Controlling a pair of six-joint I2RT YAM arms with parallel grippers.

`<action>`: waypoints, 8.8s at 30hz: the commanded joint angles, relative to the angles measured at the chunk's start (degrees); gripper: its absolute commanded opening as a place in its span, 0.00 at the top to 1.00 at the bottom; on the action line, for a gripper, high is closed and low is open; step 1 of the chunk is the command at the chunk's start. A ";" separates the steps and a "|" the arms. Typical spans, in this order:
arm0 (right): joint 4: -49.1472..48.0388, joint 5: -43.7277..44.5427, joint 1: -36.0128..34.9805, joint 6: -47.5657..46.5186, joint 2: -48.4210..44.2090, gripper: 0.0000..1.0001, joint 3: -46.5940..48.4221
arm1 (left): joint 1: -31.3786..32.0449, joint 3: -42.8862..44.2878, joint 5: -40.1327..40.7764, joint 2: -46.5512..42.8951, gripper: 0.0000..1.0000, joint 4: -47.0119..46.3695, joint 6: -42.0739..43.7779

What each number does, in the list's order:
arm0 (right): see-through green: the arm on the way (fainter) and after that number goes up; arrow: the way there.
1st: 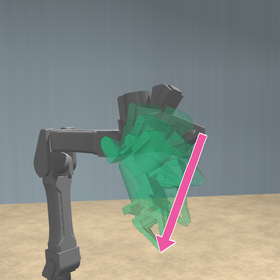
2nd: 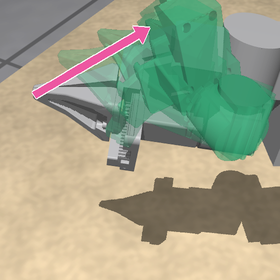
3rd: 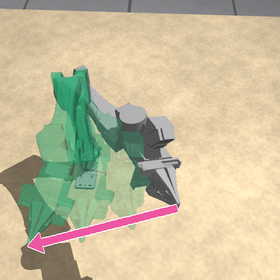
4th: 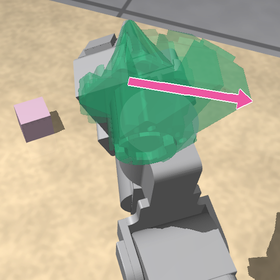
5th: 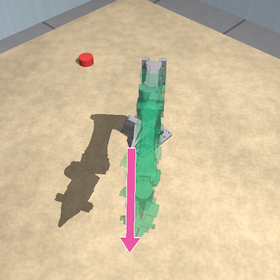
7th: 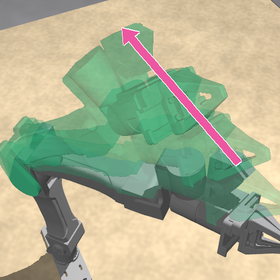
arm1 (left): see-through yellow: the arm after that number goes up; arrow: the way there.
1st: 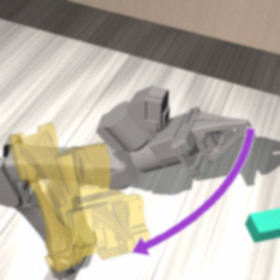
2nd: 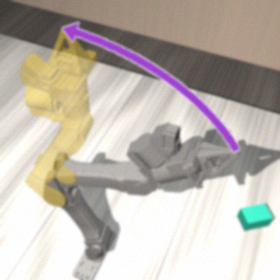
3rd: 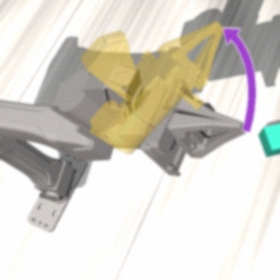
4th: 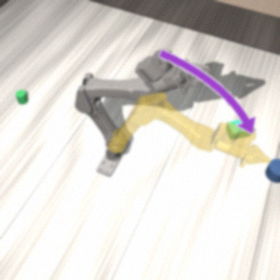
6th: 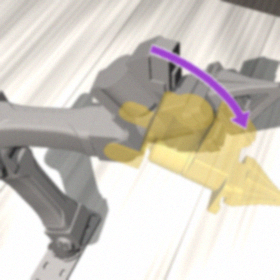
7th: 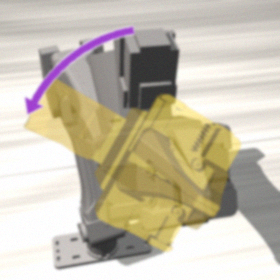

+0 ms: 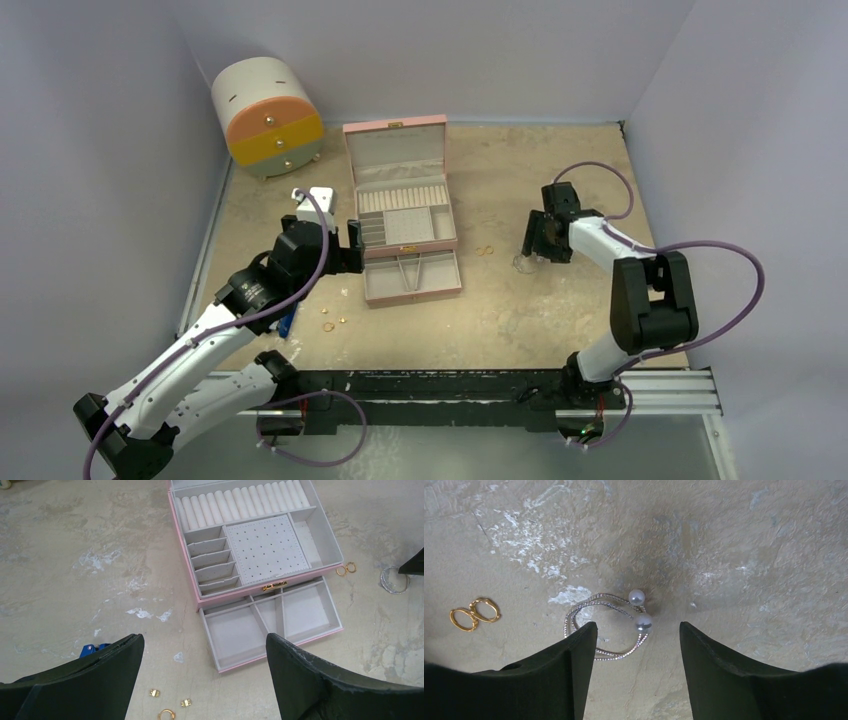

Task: Organize the mixed jewelry

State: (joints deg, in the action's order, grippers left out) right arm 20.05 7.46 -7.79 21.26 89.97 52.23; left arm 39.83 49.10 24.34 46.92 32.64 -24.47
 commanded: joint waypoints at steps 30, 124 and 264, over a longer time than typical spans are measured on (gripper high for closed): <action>3.74 -1.86 0.24 -4.00 -0.52 1.00 2.28 | 0.22 0.23 1.07 -0.14 0.08 -2.36 0.70; 12.22 6.06 -36.61 25.55 6.10 0.53 18.98 | 0.21 0.20 -0.17 -0.60 0.08 -2.94 0.88; -6.59 7.59 -23.52 3.98 -14.08 0.56 0.98 | 0.17 0.29 5.75 -3.95 0.09 -1.84 -0.05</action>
State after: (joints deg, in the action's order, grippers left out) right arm 11.20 22.68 -34.79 27.73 74.65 52.36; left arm 39.83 48.95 28.18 42.70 32.16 -24.45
